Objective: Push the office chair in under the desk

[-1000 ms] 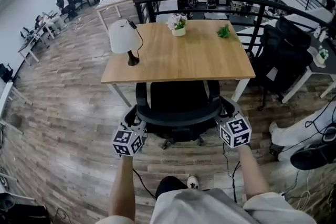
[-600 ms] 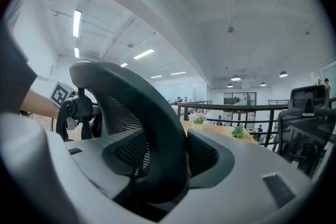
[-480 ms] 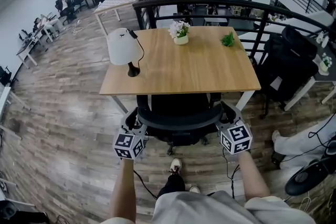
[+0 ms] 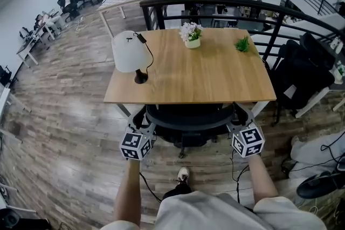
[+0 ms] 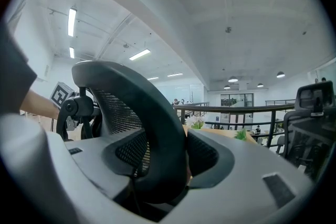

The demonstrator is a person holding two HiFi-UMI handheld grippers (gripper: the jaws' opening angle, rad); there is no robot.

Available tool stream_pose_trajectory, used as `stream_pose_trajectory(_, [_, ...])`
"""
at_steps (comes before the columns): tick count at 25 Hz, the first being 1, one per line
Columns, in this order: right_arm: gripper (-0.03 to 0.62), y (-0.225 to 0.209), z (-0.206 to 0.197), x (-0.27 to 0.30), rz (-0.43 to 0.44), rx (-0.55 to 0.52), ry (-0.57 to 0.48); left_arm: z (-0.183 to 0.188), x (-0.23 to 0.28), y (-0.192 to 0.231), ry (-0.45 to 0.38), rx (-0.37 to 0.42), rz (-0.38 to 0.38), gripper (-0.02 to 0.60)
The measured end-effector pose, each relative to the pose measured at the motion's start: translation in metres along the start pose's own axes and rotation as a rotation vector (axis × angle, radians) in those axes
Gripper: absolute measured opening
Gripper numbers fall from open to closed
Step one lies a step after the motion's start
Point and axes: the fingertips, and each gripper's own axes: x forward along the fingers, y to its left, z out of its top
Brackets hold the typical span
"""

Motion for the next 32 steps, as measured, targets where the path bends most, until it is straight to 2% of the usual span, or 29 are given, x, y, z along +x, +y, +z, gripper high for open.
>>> stream_pose_trajectory(15, [0.25, -0.019, 0.007, 0.063, -0.014, 0.007, 0.023, 0.003, 0.051, 0.043, 0.002, 0.001, -0.006, 0.268])
stream_pose_trajectory(32, [0.252, -0.03, 0.011, 0.105, -0.028, 0.007, 0.004, 0.005, 0.084, 0.076, -0.004, 0.012, -0.002, 0.268])
